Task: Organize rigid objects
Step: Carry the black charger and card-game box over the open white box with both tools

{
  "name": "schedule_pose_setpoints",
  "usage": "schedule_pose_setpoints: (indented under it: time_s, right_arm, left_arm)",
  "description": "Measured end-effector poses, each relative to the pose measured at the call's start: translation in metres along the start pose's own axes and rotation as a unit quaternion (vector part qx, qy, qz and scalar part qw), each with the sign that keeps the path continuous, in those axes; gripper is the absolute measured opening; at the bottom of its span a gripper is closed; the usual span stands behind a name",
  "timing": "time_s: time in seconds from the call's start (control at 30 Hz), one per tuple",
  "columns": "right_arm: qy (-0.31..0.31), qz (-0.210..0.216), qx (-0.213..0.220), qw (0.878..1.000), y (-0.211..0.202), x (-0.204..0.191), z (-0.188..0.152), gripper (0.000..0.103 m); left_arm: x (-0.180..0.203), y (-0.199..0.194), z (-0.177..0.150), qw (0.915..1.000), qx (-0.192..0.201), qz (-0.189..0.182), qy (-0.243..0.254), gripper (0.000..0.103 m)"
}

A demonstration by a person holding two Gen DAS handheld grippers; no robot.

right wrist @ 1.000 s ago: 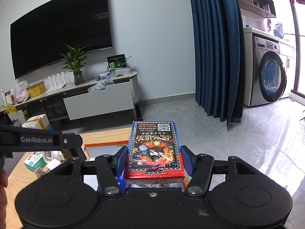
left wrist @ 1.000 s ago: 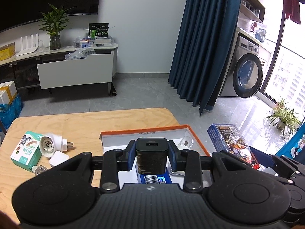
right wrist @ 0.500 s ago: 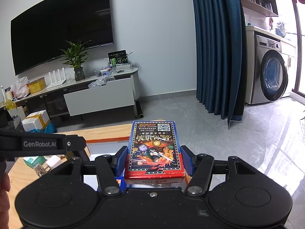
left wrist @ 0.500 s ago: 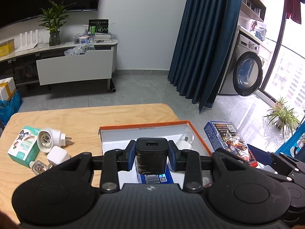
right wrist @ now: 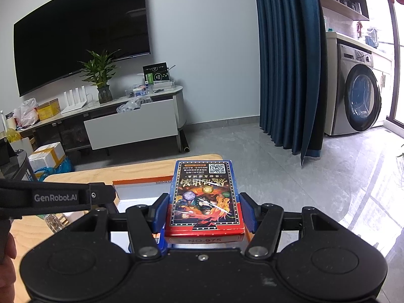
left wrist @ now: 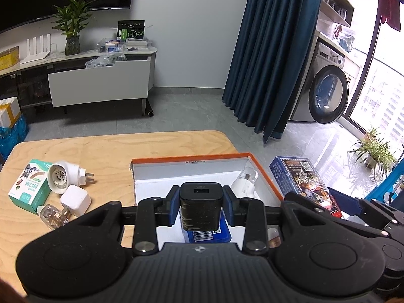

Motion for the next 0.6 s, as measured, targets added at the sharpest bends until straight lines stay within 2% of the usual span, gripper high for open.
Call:
schedule_pose_setpoints:
  time_s: [0.6]
  right_arm:
    - [0.002,-0.001,-0.012,1.000,0.004,0.001,-0.012,0.071]
  left_arm:
    - [0.005,0.006,-0.009,0.9999,-0.012,-0.006,0.001,0.036]
Point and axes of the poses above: each gripper's, at about its wrist camera, not at the fingertips, and y roughly the way its jaws point, x to its right, z to its top, the point moved 6 cm from there along y, roughly the way its jaws point, and after that the axes turned 1 degree about -y, right-handed, at the moved point
